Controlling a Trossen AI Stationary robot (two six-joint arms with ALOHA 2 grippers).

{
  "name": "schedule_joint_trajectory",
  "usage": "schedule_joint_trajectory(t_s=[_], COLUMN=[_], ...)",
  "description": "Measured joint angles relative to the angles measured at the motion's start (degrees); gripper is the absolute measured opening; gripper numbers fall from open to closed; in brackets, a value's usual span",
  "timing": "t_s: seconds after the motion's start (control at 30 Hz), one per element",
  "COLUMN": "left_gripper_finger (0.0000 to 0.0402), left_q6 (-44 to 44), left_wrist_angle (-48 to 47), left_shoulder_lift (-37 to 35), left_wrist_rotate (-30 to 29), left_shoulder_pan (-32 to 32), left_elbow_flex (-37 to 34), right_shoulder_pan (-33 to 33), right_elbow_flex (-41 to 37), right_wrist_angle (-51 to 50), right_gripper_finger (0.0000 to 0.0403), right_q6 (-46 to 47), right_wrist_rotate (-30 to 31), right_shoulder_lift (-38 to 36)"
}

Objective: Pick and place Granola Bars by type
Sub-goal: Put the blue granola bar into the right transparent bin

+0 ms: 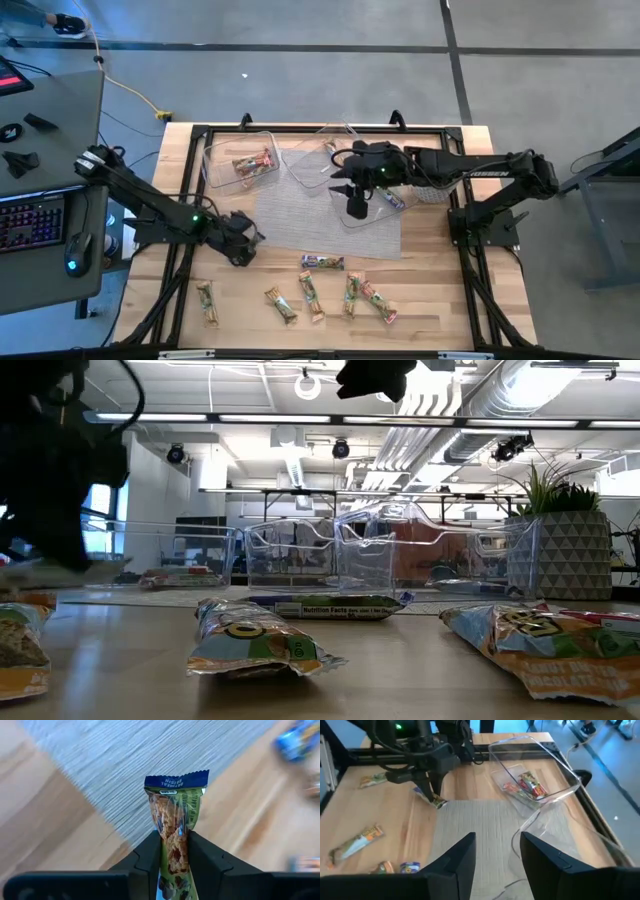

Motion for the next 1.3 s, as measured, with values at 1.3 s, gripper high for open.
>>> schedule_joint_trajectory(t_s=[1.3], left_gripper_finger=[0.0085], left_q6=[58.60], left_wrist_angle=[32.22], left_shoulder_lift=[43.10], left_wrist_rotate=[13.43], left_shoulder_pan=[37.09], left_elbow_flex=[49.33], right_shoulder_pan=[32.17], right_elbow_flex=[0.00], right_wrist_angle=[-45.00], right_gripper_finger=[0.0138], right_q6=[49.89], right_wrist_rotate=[24.10], right_shoulder_lift=[-2.21])
